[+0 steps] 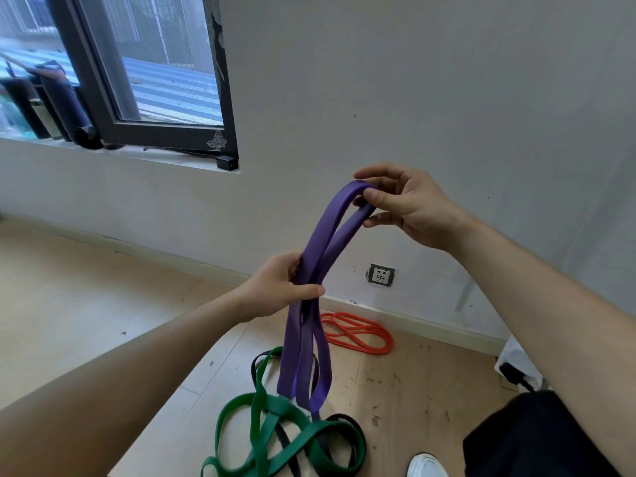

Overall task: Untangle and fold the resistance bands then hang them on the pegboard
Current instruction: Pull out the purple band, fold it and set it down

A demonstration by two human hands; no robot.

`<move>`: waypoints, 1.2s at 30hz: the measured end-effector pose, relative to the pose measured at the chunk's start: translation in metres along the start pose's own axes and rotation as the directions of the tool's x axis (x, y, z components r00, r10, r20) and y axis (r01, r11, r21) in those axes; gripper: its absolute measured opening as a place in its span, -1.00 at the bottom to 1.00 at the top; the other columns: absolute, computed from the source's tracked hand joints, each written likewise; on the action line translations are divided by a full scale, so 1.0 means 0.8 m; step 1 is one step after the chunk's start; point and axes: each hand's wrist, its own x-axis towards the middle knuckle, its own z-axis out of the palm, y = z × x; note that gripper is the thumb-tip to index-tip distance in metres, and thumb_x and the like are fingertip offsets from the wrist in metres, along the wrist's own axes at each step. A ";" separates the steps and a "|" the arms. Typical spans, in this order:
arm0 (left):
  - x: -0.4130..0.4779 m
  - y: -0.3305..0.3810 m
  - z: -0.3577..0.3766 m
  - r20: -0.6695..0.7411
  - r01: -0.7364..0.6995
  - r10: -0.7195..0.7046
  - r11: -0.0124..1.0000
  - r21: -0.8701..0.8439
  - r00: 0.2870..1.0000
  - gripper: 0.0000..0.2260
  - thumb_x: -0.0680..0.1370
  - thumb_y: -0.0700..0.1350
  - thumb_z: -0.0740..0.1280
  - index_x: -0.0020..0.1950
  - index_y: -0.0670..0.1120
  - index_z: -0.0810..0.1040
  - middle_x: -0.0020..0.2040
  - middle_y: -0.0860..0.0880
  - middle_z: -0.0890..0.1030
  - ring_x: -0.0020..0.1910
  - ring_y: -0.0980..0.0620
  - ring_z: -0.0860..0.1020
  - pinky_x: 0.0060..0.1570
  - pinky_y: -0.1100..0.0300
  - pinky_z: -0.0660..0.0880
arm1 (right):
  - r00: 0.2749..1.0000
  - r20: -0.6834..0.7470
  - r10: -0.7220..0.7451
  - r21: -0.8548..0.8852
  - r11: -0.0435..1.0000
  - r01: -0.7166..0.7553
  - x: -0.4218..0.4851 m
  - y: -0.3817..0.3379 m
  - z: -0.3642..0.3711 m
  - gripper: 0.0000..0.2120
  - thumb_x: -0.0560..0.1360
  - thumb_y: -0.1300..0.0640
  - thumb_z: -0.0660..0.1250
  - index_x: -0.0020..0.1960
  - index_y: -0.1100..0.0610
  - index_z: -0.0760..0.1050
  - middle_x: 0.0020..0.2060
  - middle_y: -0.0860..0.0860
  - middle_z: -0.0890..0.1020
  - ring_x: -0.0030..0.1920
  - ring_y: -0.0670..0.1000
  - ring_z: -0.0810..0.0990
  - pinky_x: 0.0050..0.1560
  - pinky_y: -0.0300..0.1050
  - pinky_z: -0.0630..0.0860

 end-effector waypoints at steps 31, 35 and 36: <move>-0.008 0.016 -0.041 -0.120 -0.109 0.101 0.992 -0.056 0.988 -0.68 0.43 -0.28 0.56 0.16 -0.17 0.62 -0.05 -0.17 0.73 -0.10 -0.09 0.71 -0.08 0.18 0.64 | 0.978 0.180 0.108 -0.603 0.798 0.023 -0.005 0.032 0.072 -0.73 0.44 0.10 0.55 0.11 0.11 0.66 -0.10 0.01 0.72 -0.09 -0.06 0.67 0.02 -0.13 0.59; -0.009 0.010 -0.038 -0.054 -0.116 0.117 0.993 0.015 0.992 -0.69 0.45 -0.28 0.55 0.16 -0.18 0.62 -0.05 -0.20 0.71 -0.11 -0.18 0.70 -0.05 0.03 0.68 | 0.986 0.152 0.072 -0.543 0.839 0.023 -0.006 0.021 0.062 -0.74 0.44 0.19 0.55 0.11 0.15 0.65 -0.08 0.05 0.71 -0.12 -0.13 0.65 -0.05 -0.30 0.55; -0.008 0.009 -0.039 -0.040 -0.111 0.113 0.993 0.035 0.993 -0.69 0.45 -0.29 0.54 0.17 -0.16 0.62 -0.06 -0.18 0.71 -0.13 -0.16 0.70 -0.08 0.07 0.67 | 0.987 0.143 0.076 -0.541 0.841 0.013 -0.006 0.020 0.058 -0.74 0.44 0.19 0.55 0.11 0.15 0.65 -0.08 0.04 0.71 -0.12 -0.14 0.64 -0.05 -0.30 0.54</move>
